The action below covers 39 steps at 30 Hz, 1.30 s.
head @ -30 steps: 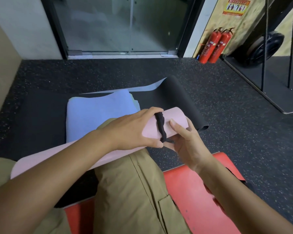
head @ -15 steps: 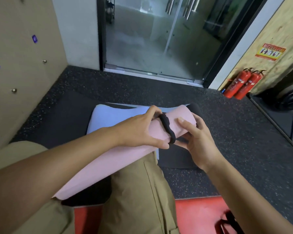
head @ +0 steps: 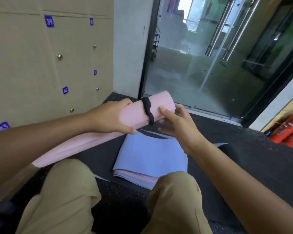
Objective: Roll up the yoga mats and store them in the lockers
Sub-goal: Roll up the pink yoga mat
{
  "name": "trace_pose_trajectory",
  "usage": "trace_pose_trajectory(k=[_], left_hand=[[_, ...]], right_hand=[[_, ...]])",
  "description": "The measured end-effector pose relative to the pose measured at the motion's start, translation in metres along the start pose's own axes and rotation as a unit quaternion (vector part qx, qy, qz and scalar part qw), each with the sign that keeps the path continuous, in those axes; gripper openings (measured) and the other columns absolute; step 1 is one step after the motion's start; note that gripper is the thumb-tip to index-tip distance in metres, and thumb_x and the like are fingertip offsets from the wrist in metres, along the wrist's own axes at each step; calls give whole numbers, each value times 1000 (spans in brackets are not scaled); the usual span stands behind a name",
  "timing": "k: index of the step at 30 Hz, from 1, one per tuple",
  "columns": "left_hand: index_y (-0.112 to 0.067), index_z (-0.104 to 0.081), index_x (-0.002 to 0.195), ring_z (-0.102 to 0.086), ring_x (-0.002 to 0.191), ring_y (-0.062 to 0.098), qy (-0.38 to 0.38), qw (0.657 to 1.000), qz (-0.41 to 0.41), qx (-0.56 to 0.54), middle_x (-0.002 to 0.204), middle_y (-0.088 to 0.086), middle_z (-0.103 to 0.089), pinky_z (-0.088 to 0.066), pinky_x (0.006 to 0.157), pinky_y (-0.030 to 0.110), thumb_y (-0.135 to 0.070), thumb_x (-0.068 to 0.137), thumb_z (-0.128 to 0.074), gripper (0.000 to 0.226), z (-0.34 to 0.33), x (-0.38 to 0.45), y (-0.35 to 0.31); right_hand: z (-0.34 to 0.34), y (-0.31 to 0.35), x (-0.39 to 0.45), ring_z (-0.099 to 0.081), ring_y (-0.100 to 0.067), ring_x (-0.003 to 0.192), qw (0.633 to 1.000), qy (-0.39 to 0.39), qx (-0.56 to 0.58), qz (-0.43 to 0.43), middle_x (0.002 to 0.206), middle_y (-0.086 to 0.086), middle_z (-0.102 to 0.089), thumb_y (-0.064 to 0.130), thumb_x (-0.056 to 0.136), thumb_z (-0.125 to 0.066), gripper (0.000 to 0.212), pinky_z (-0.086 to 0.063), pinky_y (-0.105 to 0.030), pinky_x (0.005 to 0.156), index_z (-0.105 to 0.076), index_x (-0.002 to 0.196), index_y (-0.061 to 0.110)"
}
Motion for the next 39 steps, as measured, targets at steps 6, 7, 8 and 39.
trace_pose_trajectory(k=[6,7,8,39], left_hand=[[-32,-43,137,-58,105,18,-21,995,94,28,121,-10,-59,-50,91,39,-66,68,-83,87,36,-27,87],[-31,-44,135,-58,104,18,-17,993,112,30,120,-10,-59,-50,91,39,-66,67,-83,86,35,-34,104],[-30,-44,132,-58,103,18,-10,991,131,34,119,-9,-60,-50,90,40,-67,66,-82,84,33,-42,120],[-17,-29,156,-51,129,27,84,810,578,-57,149,8,-47,-47,106,42,-60,58,-89,122,-203,-386,487]], right_hand=[[-67,-18,13,-71,-25,105,996,60,-67,6,125,-5,-63,31,94,-73,56,-63,-41,86,-46,143,25],[-80,-23,12,-71,-24,104,994,75,-74,7,125,-5,-63,30,95,-72,54,-63,-38,83,-47,142,24],[-92,-28,12,-72,-23,103,993,89,-82,8,125,-4,-63,29,96,-71,51,-64,-34,80,-48,141,24],[-374,-255,25,-66,-2,95,813,428,-392,-35,100,16,-68,31,97,-68,19,-47,-12,76,-67,115,25]])
Point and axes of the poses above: each hand's wrist, its own x-axis towards the middle knuckle, its own z-axis out of the back of the hand, y = z × x, the point moved 4 cm from there along x, towards the middle knuckle
